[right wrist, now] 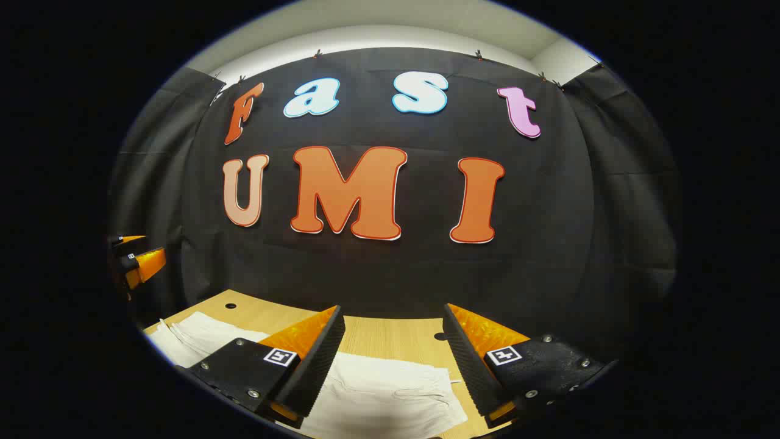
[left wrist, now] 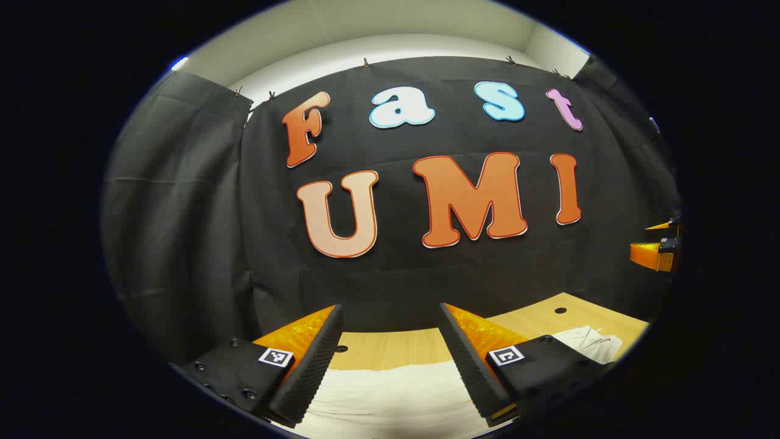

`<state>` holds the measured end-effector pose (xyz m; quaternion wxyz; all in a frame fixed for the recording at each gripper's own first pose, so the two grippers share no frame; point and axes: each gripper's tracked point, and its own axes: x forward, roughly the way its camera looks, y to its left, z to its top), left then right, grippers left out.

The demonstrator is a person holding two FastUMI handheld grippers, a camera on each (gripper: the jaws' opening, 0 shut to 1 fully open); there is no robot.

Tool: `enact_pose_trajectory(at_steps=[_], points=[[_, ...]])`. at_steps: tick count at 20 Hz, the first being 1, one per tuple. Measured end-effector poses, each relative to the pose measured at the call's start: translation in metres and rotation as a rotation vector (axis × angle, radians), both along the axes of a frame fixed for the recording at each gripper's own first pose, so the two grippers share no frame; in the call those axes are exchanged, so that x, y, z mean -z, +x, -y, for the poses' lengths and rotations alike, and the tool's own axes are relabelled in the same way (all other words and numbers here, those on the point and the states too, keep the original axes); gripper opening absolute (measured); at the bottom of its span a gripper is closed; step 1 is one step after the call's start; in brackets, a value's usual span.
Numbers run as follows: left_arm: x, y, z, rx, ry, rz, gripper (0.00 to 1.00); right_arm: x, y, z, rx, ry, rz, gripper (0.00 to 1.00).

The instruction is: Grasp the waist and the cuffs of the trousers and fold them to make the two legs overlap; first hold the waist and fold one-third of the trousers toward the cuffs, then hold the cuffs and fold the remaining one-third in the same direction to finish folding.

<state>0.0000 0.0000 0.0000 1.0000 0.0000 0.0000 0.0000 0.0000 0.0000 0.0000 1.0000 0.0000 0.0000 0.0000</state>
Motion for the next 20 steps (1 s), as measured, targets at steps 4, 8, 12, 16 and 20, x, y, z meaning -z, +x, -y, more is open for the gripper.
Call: enact_pose_trajectory(at_steps=[4,8,12,16,20], points=[[-0.001,0.002,-0.004,-0.009,0.003,0.002,1.0,-0.001,0.001,0.0,0.002,-0.01,0.002,0.97],[0.0,0.002,-0.005,-0.004,-0.001,0.001,1.0,0.003,0.003,0.002,0.013,-0.024,-0.009,0.97],[0.006,0.002,-0.01,-0.012,-0.005,-0.012,1.0,0.004,0.002,0.001,0.011,-0.038,-0.015,0.97],[0.013,0.002,-0.019,-0.034,-0.002,-0.028,1.0,0.008,0.004,0.001,0.013,-0.029,-0.027,0.97],[0.033,0.001,-0.028,-0.047,-0.049,-0.086,1.0,0.018,0.005,0.003,0.022,-0.022,-0.065,0.97]])
